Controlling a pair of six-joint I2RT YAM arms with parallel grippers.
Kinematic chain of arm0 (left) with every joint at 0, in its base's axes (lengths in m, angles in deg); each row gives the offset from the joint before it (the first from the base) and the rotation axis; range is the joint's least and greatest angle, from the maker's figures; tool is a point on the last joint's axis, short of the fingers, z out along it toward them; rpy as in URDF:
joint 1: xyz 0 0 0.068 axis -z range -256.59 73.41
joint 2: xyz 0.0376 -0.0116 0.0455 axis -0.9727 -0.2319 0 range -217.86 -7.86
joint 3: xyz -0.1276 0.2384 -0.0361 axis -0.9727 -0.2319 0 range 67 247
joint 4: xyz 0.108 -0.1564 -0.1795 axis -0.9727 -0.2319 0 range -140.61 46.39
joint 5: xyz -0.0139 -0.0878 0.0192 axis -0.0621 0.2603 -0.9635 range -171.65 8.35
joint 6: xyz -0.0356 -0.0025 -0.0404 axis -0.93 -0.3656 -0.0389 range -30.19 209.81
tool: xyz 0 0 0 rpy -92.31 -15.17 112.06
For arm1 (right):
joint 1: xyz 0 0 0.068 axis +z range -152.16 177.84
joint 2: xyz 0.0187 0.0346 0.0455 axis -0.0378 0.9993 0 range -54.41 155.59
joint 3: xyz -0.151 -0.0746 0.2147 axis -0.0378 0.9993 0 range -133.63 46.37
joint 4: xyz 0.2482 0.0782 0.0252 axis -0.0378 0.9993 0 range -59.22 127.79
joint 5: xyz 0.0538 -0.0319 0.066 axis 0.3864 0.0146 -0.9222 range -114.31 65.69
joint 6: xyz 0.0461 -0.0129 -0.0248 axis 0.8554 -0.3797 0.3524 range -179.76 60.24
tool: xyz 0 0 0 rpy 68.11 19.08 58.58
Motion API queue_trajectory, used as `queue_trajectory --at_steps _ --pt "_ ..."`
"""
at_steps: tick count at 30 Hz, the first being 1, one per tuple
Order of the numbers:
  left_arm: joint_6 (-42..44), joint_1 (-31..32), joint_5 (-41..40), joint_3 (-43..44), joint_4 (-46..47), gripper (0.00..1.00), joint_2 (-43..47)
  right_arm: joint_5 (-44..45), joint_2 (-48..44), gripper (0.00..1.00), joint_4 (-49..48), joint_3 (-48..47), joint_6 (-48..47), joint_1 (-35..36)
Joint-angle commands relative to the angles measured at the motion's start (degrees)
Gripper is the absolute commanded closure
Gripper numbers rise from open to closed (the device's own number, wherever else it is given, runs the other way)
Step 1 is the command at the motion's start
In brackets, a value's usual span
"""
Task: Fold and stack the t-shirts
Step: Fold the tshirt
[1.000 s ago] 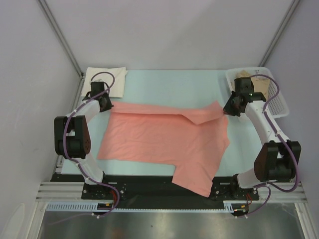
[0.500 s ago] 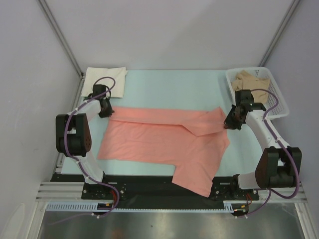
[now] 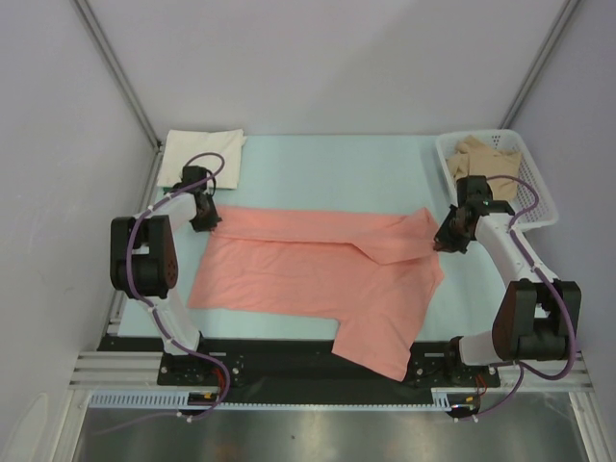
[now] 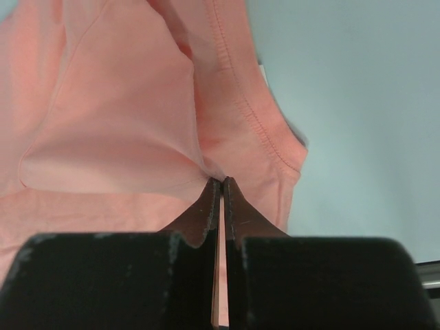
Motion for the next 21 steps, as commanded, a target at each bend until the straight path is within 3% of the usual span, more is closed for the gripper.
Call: queue_trajectory --at_steps 1,10,15,18,21 --pt "0.69 -0.2 -2.82 0.76 0.3 0.99 0.29 0.65 -0.59 1.0 0.63 0.66 -0.34 -0.43" --pt "0.78 -0.11 -3.44 2.43 -0.75 0.93 -0.94 -4.27 -1.83 1.0 4.04 -0.83 1.85 -0.34" --pt "0.43 -0.02 -4.14 2.0 -1.1 0.87 -0.86 -3.57 -1.3 1.0 3.09 4.34 4.13 -0.26" --pt "-0.1 0.07 -4.23 1.65 -1.89 0.76 0.19 -3.13 -2.35 1.0 2.82 7.51 4.75 -0.26" --pt "-1.41 0.07 -4.84 2.6 -4.69 0.59 1.77 -4.18 -4.1 0.85 6.59 5.5 4.32 -0.17"
